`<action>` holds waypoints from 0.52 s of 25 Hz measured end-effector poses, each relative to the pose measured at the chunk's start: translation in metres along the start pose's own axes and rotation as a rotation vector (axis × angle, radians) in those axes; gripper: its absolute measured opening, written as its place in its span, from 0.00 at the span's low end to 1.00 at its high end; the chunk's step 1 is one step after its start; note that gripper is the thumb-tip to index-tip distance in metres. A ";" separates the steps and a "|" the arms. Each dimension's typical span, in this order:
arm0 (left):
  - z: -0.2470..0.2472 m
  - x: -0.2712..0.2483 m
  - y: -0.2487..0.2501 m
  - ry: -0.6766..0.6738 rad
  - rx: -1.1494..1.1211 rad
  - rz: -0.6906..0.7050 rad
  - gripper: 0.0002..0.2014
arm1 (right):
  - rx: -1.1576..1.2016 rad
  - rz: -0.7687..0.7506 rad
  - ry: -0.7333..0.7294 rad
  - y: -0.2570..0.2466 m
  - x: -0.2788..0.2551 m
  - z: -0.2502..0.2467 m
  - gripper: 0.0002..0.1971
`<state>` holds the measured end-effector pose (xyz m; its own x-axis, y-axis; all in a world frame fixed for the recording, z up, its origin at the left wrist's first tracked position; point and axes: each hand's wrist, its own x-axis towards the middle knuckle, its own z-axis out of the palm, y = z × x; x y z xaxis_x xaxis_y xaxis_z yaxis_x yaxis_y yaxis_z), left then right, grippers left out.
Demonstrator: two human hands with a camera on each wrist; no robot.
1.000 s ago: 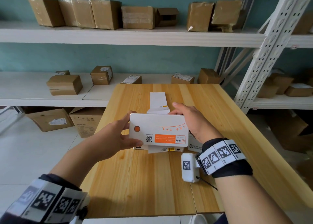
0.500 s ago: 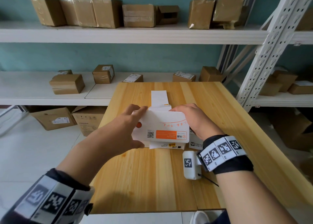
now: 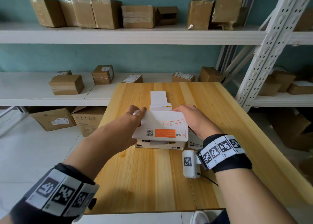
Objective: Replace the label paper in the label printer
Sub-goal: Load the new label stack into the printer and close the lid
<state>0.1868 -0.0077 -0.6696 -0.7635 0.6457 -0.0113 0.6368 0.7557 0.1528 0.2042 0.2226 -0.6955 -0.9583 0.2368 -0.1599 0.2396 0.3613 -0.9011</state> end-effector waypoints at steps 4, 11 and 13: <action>0.000 0.007 0.002 -0.013 0.040 -0.022 0.49 | 0.046 -0.060 0.070 -0.001 0.004 0.000 0.15; 0.004 0.011 0.002 -0.021 0.051 -0.056 0.48 | 0.092 -0.081 0.116 -0.001 -0.002 0.002 0.15; 0.003 0.012 0.002 -0.028 0.033 -0.060 0.48 | 0.105 -0.084 0.119 0.000 -0.003 0.002 0.17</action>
<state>0.1791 0.0018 -0.6726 -0.7975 0.6015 -0.0470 0.5934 0.7961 0.1185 0.2064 0.2196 -0.6957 -0.9477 0.3167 -0.0390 0.1359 0.2900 -0.9473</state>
